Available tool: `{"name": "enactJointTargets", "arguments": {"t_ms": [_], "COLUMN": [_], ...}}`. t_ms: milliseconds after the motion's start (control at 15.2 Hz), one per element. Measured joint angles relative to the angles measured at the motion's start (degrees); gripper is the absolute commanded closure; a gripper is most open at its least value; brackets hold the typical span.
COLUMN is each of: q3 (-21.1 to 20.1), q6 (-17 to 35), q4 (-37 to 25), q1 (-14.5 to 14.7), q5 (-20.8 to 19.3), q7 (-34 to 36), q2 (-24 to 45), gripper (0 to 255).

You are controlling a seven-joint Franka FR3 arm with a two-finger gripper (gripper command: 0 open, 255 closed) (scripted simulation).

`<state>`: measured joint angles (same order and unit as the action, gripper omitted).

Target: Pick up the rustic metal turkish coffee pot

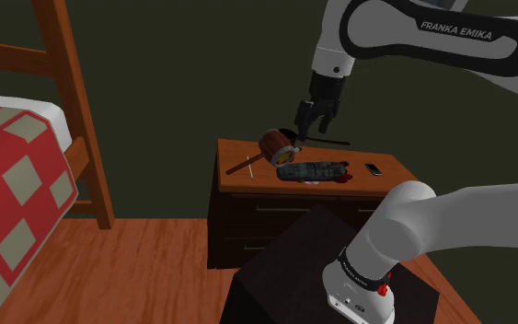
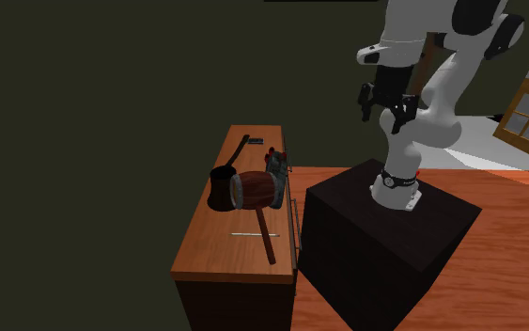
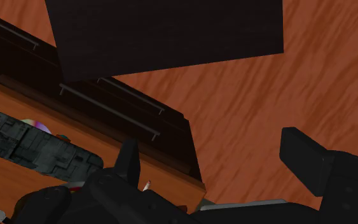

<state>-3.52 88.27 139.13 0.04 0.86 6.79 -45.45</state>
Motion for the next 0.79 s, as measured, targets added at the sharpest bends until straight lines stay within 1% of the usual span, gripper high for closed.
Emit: {"name": "enactJointTargets", "arguments": {"t_ms": [132,330,462,792], "q3": [0.6,3.5,5.9,12.0], "q6": [0.3,3.3,5.6,11.1], "q4": [0.5,3.2,5.4,6.8], "q1": [-0.1,-0.7,-1.2,-2.8], "q5": [-0.6,-3.5,-6.0,-11.9], "q7": [-1.0,-5.8,-9.5,-19.0], "q2": [-0.2,-0.1,-0.3,2.6], "gripper": [0,0,0,0]}}
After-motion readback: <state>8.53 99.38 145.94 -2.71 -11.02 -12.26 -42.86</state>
